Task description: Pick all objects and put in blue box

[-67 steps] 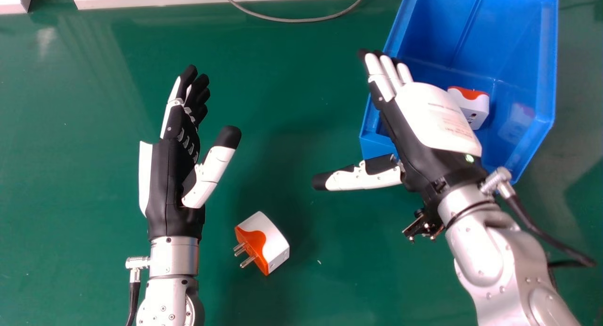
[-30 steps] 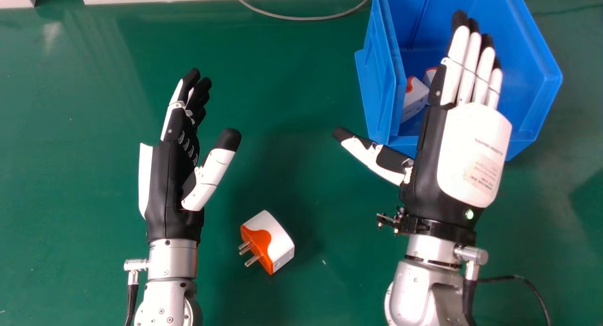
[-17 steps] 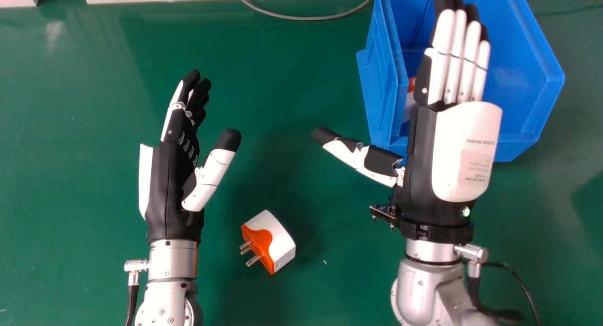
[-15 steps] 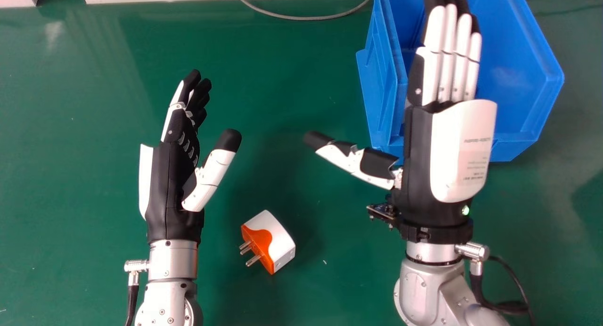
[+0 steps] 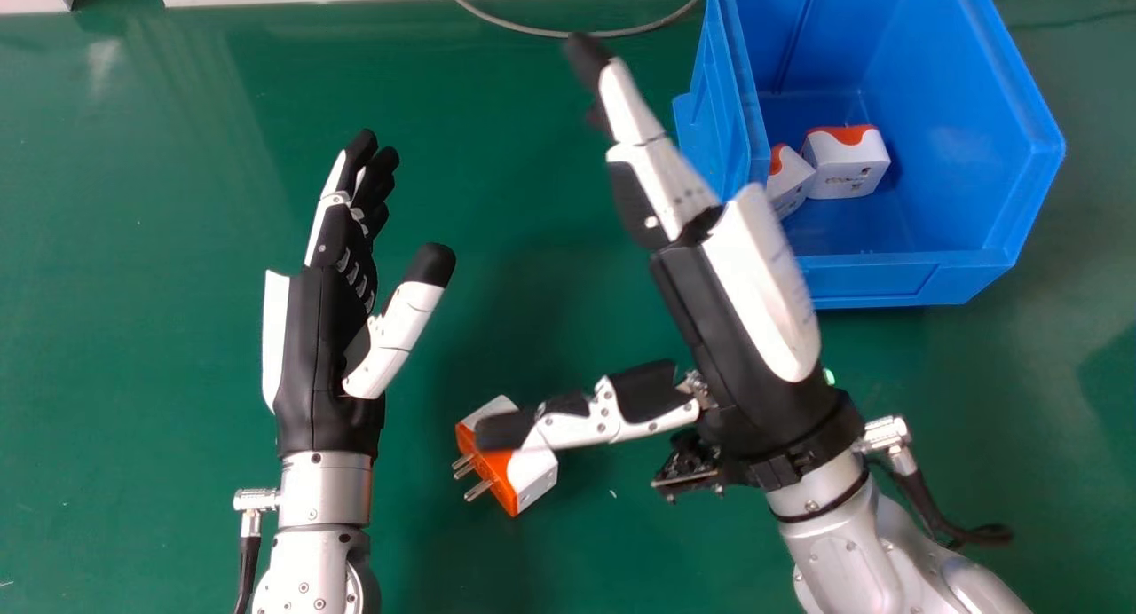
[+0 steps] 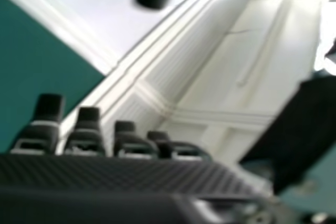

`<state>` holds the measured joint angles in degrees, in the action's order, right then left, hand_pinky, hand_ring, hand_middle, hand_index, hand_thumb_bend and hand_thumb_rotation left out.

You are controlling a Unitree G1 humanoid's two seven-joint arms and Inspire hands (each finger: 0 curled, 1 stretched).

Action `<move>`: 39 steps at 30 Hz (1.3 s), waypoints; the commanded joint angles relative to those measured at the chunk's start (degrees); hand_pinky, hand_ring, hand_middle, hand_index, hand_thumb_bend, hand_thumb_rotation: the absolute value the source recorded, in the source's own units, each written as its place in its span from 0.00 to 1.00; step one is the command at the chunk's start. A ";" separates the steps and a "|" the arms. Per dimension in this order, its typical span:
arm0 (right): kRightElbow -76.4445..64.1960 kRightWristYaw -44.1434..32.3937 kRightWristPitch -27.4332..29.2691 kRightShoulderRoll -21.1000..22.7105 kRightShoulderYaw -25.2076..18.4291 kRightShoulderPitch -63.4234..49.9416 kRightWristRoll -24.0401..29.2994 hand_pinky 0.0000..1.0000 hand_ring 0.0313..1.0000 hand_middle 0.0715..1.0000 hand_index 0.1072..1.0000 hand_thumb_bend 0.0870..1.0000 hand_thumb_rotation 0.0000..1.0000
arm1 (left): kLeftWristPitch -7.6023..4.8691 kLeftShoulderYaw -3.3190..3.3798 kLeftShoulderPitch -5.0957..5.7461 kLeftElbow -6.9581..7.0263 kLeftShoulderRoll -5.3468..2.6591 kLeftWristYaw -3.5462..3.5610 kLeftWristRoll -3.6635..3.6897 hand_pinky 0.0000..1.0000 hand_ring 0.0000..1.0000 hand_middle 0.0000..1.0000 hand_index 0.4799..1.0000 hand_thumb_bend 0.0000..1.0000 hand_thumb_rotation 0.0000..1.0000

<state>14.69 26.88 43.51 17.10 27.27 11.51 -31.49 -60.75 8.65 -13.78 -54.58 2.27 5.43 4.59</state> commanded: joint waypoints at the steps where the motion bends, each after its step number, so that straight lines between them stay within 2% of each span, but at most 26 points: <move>1: -3.29 -4.21 0.80 0.40 -1.22 -0.48 2.20 0.83 0.93 0.95 1.00 1.00 0.38 | -1.02 0.02 -0.10 0.79 -0.23 0.65 0.42 0.97 0.94 0.92 0.84 0.91 0.66; 5: -6.85 -11.15 -1.74 0.54 -2.57 -2.31 4.05 0.81 0.91 0.92 1.00 1.00 0.37 | -1.17 0.22 -0.18 0.76 -0.33 1.33 1.18 0.98 0.93 0.92 0.84 0.92 0.66; 9: -9.30 -15.53 -4.71 0.04 -4.16 -3.55 3.51 0.76 0.88 0.88 0.99 1.00 0.36 | -1.40 0.33 -0.36 0.50 -0.60 1.73 1.77 0.98 0.93 0.92 0.84 0.91 0.65; 12: -11.30 -19.27 -7.82 -0.22 -4.79 -4.48 3.83 0.73 0.86 0.87 0.98 1.00 0.34 | -1.42 0.30 -0.35 0.44 -0.51 1.53 1.44 0.97 0.93 0.92 0.84 0.91 0.65; 15: -13.77 -24.03 -12.30 -0.33 -5.18 -5.45 4.75 0.73 0.86 0.87 0.98 1.00 0.33 | -1.82 0.37 -0.46 0.18 -0.43 0.98 0.92 0.97 0.93 0.92 0.84 0.91 0.66; 19: -18.44 -30.17 -21.15 -0.48 -5.54 -7.10 4.15 0.73 0.87 0.87 0.99 1.00 0.31 | -1.75 0.29 -0.34 0.23 -0.40 0.60 0.58 0.96 0.92 0.92 0.82 0.91 0.66; 21: -21.16 -32.39 -26.03 -0.63 -5.56 -7.99 2.51 0.73 0.87 0.88 0.99 1.00 0.30 | -1.83 0.26 -0.33 0.21 -0.33 0.42 0.34 0.96 0.92 0.92 0.82 0.91 0.66; 24: -24.88 -34.78 -33.16 -0.86 -5.11 -9.08 -1.80 0.72 0.88 0.89 1.00 1.00 0.30 | -1.88 0.25 -0.29 0.19 -0.25 -0.39 -0.37 0.96 0.92 0.92 0.82 0.91 0.67; 27: -28.42 -38.78 -40.90 -1.07 -4.01 -9.58 -6.50 0.72 0.89 0.89 1.00 0.98 0.31 | -1.58 0.19 -0.10 0.45 -0.42 -0.69 -0.44 0.96 0.92 0.92 0.82 0.91 0.67; 30: -31.09 -44.09 -47.70 -0.75 -2.14 -9.04 -12.45 0.72 0.90 0.90 1.00 0.96 0.31 | -1.52 0.10 -0.08 0.53 -0.37 -0.65 -0.48 0.95 0.92 0.92 0.82 0.91 0.67; 32: -31.85 -46.81 -50.43 -0.74 -1.06 -8.41 -15.06 0.72 0.90 0.90 1.00 0.94 0.32 | -1.42 0.08 -0.07 0.66 -0.41 -0.54 -0.33 0.95 0.92 0.92 0.82 0.91 0.67; 34: -31.86 -48.75 -52.41 -1.26 -0.20 -7.88 -16.35 0.72 0.90 0.90 1.00 0.93 0.33 | -1.43 0.08 -0.09 0.66 -0.35 -0.78 -0.59 0.95 0.92 0.92 0.83 0.91 0.67; 35: -31.74 -49.41 -53.17 -1.60 0.18 -7.68 -16.74 0.71 0.90 0.91 1.00 0.91 0.33 | -1.46 0.09 -0.12 0.61 -0.32 -0.90 -0.70 0.95 0.92 0.92 0.83 0.92 0.67; 38: -30.61 -50.02 -54.44 -2.61 1.45 -6.94 -17.71 0.71 0.91 0.92 1.00 0.90 0.33 | -1.64 0.11 -0.31 0.42 -0.39 -0.66 -0.40 0.95 0.92 0.92 0.83 0.92 0.67; 39: -30.02 -50.02 -54.68 -2.91 1.97 -6.59 -17.95 0.72 0.91 0.92 0.99 0.90 0.32 | -1.72 0.11 -0.35 0.38 -0.42 -0.86 -0.56 0.95 0.92 0.92 0.84 0.92 0.67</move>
<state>-15.06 -23.33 -10.91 15.08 28.56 3.36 -48.31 -61.31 8.79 -13.79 -54.83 2.08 4.77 4.50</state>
